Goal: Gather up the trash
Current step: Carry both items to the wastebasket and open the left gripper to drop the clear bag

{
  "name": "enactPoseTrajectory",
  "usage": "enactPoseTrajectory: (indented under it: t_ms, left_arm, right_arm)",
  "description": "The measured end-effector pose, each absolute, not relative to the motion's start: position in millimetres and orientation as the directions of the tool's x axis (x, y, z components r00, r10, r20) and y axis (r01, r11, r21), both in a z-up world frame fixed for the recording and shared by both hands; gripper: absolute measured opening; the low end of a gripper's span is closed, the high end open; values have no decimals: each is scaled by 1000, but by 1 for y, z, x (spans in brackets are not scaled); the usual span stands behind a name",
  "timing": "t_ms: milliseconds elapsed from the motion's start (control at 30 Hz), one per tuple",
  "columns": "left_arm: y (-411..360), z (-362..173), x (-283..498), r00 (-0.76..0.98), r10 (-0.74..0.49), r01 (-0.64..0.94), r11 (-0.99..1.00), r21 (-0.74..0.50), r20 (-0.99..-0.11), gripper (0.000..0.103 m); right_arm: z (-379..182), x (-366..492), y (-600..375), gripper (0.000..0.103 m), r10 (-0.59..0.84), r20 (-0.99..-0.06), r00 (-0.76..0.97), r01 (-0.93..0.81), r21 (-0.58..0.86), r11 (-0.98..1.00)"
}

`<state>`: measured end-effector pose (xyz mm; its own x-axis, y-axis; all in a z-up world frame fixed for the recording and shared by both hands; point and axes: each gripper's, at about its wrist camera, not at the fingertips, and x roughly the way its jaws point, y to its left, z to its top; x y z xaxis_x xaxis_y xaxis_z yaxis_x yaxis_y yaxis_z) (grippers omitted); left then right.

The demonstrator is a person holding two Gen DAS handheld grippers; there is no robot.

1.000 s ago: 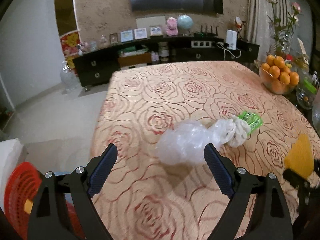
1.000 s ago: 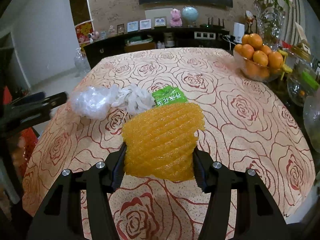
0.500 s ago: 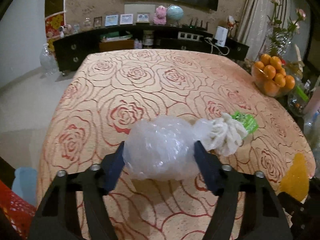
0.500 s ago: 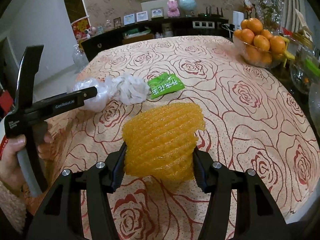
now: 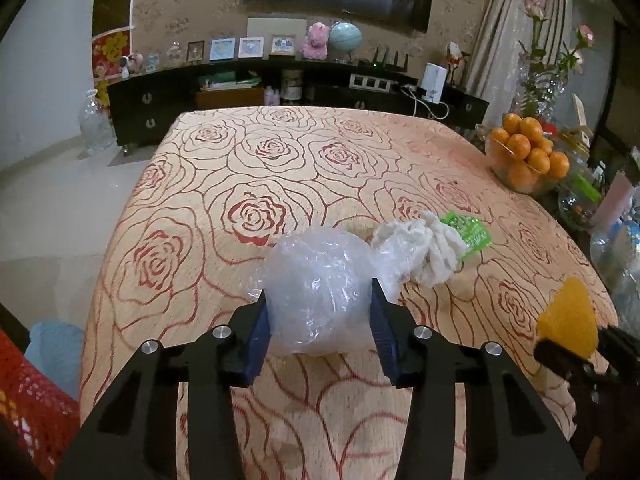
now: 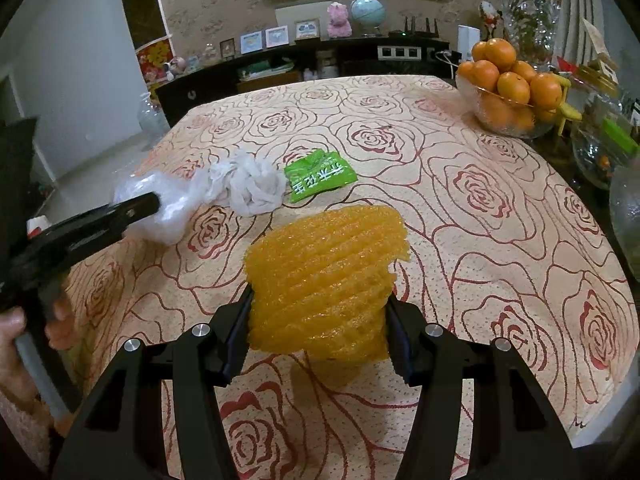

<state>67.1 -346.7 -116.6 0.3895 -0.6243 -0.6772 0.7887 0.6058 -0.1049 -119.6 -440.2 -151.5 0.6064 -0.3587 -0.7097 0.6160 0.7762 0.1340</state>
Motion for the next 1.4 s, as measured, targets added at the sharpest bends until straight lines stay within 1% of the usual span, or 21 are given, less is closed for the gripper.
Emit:
enactPoseTrajectory:
  t_ms: [400, 533, 667, 933, 1133, 1400]
  left_arm:
    - [-296, -88, 26, 472, -618, 773, 633, -41, -628, 43]
    - [-277, -83, 16, 512, -594, 751, 660, -12, -621, 43]
    - [-252, -73, 12, 583, -556, 708, 706, 33, -592, 43]
    - [-212, -62, 8, 665, -498, 639, 765, 80, -556, 43]
    - [-189, -57, 9, 699, -473, 604, 792, 88, -537, 43]
    - [-157, -45, 19, 729, -446, 551, 833, 58, -518, 43]
  right_arm:
    - [-145, -118, -430, 55, -362, -685, 633, 595, 131, 793]
    - [-142, -120, -426, 55, -368, -675, 640, 592, 128, 795]
    - [-138, -120, -420, 55, -378, -663, 646, 588, 117, 800]
    - [-125, -118, -399, 55, -386, -628, 676, 558, 93, 825]
    - [-112, -116, -383, 55, -384, -608, 694, 539, 86, 838]
    - [-101, -106, -358, 55, -362, -602, 711, 503, 76, 861]
